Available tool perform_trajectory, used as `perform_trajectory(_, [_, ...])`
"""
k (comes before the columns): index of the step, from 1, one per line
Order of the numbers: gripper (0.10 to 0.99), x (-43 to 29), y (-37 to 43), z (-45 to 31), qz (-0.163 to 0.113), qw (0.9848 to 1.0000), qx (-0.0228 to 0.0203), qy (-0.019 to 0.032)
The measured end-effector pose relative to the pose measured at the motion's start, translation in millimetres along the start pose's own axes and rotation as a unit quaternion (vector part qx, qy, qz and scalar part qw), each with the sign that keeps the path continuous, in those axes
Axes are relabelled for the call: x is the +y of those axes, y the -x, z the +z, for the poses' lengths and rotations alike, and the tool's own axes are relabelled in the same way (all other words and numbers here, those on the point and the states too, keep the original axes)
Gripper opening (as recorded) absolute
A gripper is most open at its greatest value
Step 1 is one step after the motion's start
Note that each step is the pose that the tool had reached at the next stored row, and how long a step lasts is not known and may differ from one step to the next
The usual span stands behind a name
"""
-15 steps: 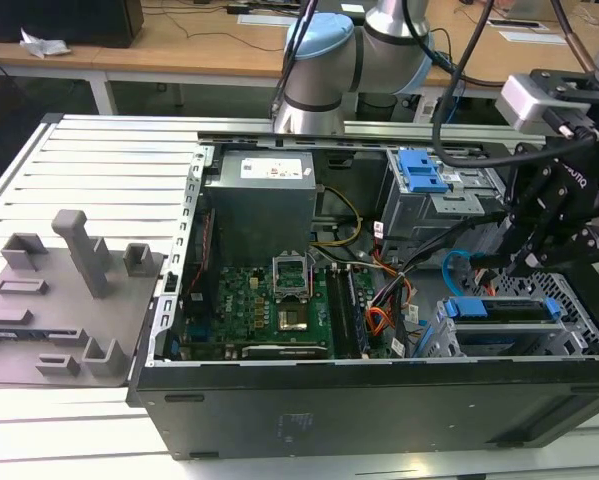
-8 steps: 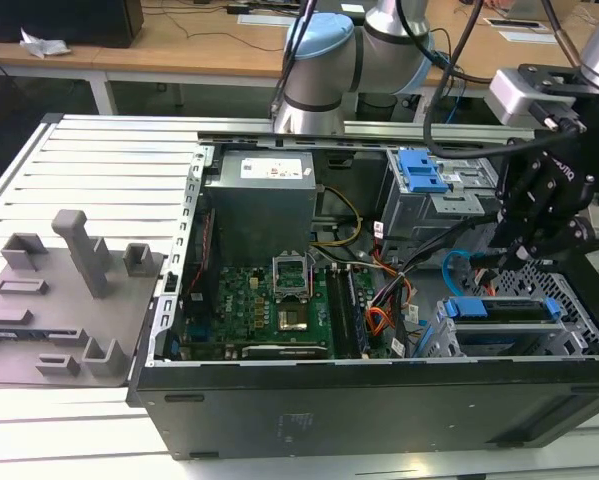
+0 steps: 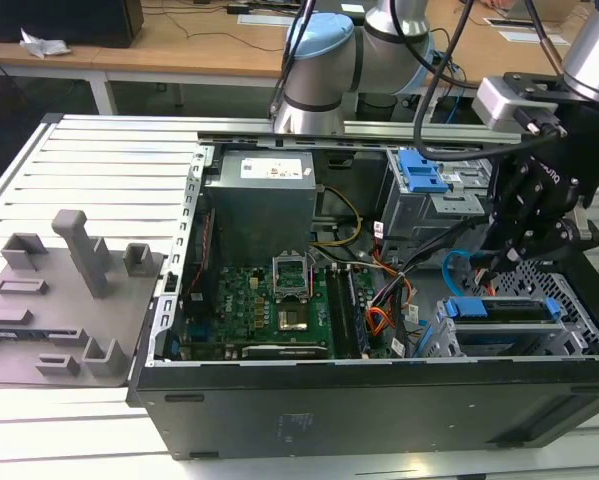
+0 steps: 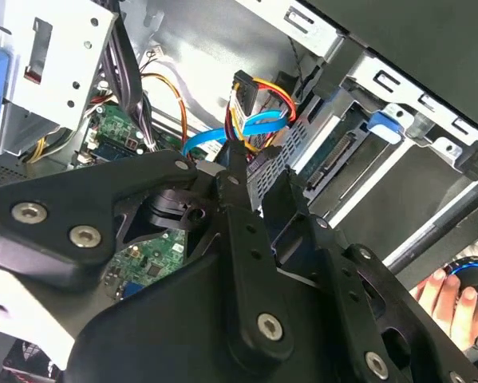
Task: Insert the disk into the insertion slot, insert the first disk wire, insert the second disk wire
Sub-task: 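Insert the first disk wire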
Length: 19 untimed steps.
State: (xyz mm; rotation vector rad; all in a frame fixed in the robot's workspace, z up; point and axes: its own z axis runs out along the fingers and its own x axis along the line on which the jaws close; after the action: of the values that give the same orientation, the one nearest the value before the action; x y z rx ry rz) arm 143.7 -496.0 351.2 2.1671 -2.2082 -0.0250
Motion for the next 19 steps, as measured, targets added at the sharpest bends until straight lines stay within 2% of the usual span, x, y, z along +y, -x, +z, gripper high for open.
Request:
perform_trajectory(6, [0.349, 0.0, 0.0, 0.4, 0.000, 1.0000, 0.0001, 0.0000])
perform_trajectory(7, [0.282, 0.0, 0.0, 0.5, 0.000, 1.0000, 0.0000, 0.0000])
perform_trajectory(8, [0.282, 0.0, 0.0, 0.5, 0.000, 1.0000, 0.0000, 0.0000])
perform_trajectory(10, [0.169, -0.1, 0.0, 0.7, 0.000, 1.0000, 0.0000, 0.0000])
perform_trajectory(17, [0.169, -0.6, 0.1, 1.2, 0.000, 1.0000, -0.0001, 0.0000])
perform_trajectory(19, [0.169, -5.1, 0.1, 0.9, 0.000, 1.0000, 0.0000, 0.0002])
